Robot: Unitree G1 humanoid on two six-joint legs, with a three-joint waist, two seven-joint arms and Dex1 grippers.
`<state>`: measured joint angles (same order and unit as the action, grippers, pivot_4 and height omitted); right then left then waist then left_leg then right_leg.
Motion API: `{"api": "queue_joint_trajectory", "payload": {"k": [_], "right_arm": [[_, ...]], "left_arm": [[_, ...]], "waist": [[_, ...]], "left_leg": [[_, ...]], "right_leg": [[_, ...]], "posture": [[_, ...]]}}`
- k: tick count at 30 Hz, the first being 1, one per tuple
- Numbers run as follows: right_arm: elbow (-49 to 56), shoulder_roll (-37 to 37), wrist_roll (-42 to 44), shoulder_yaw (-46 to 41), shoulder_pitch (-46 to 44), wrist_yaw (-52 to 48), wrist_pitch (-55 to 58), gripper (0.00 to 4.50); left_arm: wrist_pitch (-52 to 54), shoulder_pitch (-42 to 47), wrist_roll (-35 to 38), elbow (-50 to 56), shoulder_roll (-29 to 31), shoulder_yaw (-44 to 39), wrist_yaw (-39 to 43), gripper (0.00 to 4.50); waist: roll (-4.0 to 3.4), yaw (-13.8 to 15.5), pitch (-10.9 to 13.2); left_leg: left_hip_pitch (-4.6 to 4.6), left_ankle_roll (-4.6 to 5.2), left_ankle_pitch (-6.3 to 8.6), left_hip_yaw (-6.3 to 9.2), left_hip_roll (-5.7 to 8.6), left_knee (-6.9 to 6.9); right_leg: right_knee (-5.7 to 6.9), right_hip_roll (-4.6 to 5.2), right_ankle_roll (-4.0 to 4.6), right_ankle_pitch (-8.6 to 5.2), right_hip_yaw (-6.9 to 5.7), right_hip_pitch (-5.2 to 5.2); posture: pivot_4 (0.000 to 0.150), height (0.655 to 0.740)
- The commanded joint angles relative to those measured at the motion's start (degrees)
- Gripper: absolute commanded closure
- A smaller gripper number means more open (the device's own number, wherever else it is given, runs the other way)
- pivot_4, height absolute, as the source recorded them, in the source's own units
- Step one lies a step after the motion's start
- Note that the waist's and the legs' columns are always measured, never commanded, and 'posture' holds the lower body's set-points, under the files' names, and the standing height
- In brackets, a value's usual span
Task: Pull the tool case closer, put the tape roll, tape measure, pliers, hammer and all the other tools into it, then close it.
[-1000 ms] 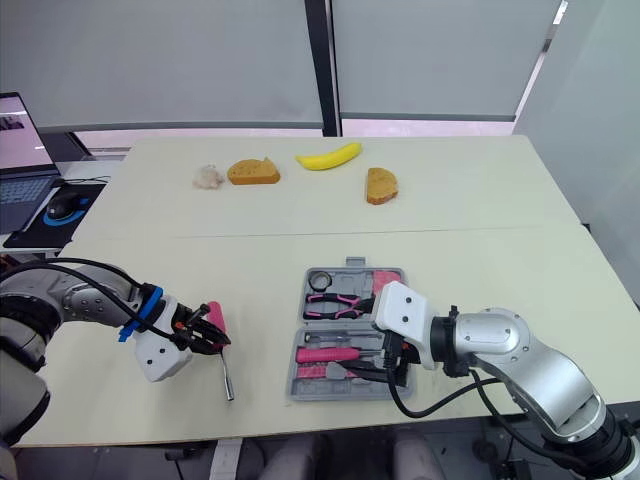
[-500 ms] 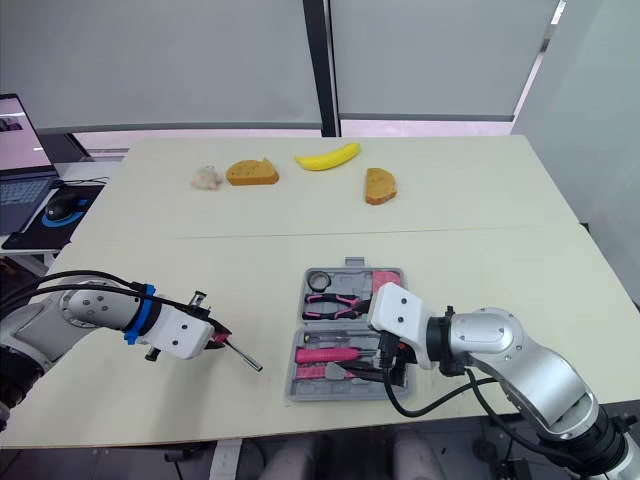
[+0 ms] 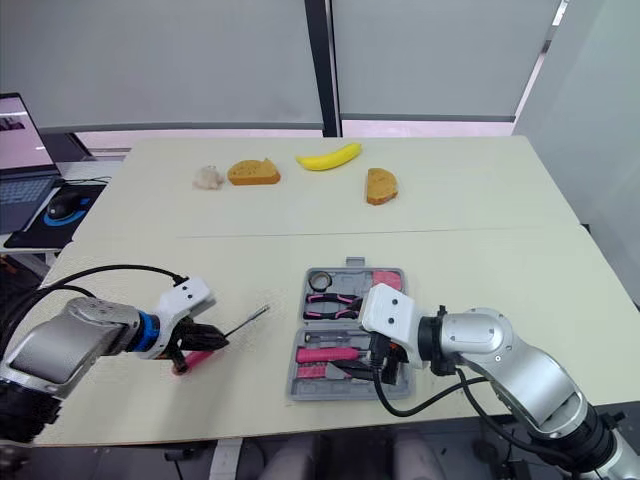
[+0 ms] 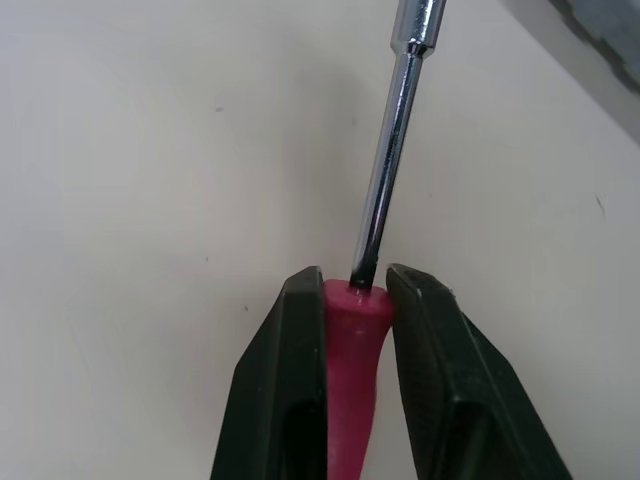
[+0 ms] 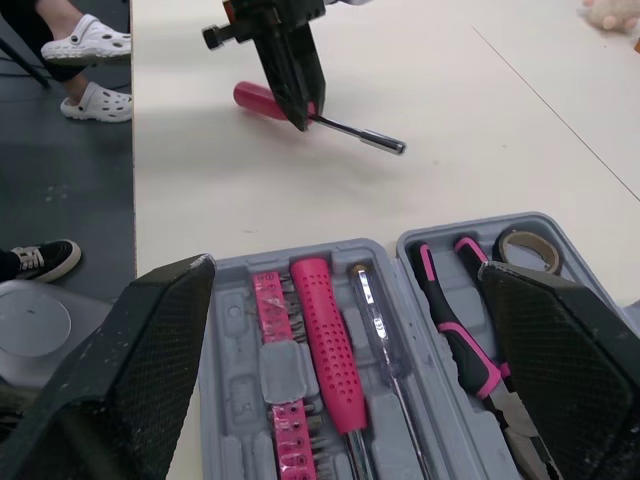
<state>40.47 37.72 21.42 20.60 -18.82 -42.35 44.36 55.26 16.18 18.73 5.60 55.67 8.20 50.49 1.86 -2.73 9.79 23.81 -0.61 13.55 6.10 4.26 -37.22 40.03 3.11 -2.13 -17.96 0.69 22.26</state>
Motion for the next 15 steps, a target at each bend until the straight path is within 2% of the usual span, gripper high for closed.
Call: {"api": "queue_joint_trajectory", "payload": {"k": [1,5,8,15], "right_arm": [[0.9,-0.6,-0.7,0.5,-1.5,0.2,-0.5,0.00],[0.0,-1.1,-1.8,1.8,-2.8,0.0,-0.8,0.00],[-0.2,-1.3,-2.1,2.2,-3.1,-0.3,-0.8,0.00],[-0.1,-1.1,-2.2,2.7,-3.6,-1.3,-0.4,0.00]], "left_arm": [[12.2,-0.6,1.4,5.2,-4.7,-6.7,-8.5,3.95],[21.0,-1.5,0.4,8.4,-12.8,-11.1,-17.4,3.95],[23.6,-2.3,-0.3,10.0,-16.4,-12.7,-21.4,3.95],[18.8,-4.3,-1.8,9.8,-21.2,-12.0,-26.2,3.95]], "waist": [[0.00,0.2,0.0],[-0.01,0.6,0.0],[0.00,0.9,0.0],[-0.11,1.2,-0.1]], "left_leg": [[0.00,0.00,0.00,-0.01,0.00,0.00],[-0.02,-0.02,-0.01,-0.03,0.01,-0.01],[-0.03,-0.05,-0.02,-0.04,0.01,-0.01],[-0.05,-0.09,-0.04,-0.06,0.04,0.00]], "right_leg": [[-0.01,0.00,0.00,0.00,0.04,0.00],[0.00,0.01,0.01,0.00,0.08,0.01],[-0.02,0.02,0.01,0.01,0.10,0.01],[-0.05,0.07,0.03,0.02,0.12,0.00]], "posture": [[0.150,0.7400],[0.150,0.7400],[0.150,0.7400],[0.150,0.7400]]}}
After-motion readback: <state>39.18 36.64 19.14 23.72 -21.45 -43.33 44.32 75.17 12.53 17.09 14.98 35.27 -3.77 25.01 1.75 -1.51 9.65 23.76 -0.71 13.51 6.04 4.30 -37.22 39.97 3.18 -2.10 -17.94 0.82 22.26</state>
